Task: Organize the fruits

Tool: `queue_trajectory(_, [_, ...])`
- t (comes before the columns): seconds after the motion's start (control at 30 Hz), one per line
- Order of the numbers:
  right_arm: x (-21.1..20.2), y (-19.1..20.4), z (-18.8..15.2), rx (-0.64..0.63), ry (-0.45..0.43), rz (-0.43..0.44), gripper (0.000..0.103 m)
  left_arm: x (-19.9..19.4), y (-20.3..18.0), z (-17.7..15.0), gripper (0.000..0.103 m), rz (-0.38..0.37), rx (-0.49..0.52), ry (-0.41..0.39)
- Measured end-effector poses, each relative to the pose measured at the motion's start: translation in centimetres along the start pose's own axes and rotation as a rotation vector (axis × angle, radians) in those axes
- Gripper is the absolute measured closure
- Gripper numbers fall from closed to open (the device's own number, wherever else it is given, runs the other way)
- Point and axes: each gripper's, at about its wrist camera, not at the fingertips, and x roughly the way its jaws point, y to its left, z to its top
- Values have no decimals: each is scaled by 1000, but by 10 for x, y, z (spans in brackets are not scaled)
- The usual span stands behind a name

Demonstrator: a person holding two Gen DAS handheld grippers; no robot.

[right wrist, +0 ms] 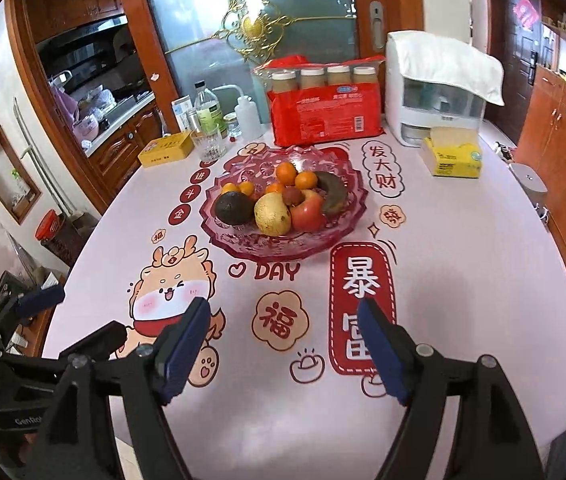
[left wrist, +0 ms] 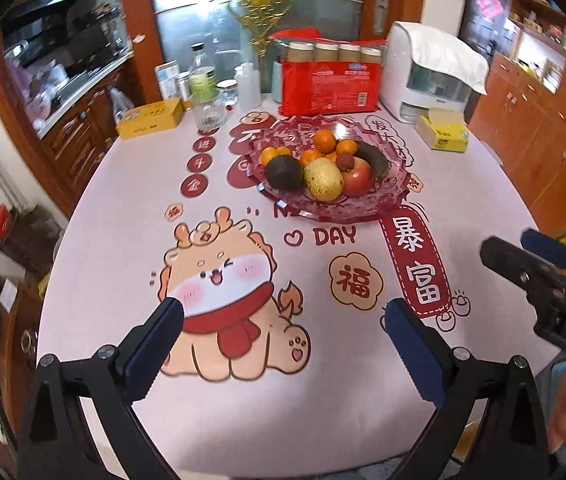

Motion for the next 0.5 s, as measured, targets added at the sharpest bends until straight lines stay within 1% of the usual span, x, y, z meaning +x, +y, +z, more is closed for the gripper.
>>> queue_trajectory(0.07, [-6, 1, -6, 0, -5, -7, 26, -6, 0, -5, 3, 7, -31, -5])
queue_trajectory(0.17, [-13, 3, -14, 1, -3, -3, 26, -12, -2, -8, 3, 50, -40, -26])
queue_trajectory(0.37, [-24, 12, -25, -52, -22, -11, 26, -16, -7, -14, 3, 66, -42, -36])
queue_trajectory(0.5, [-26, 13, -26, -57, -27, -10, 26, -18, -11, -15, 3, 74, -30, -48])
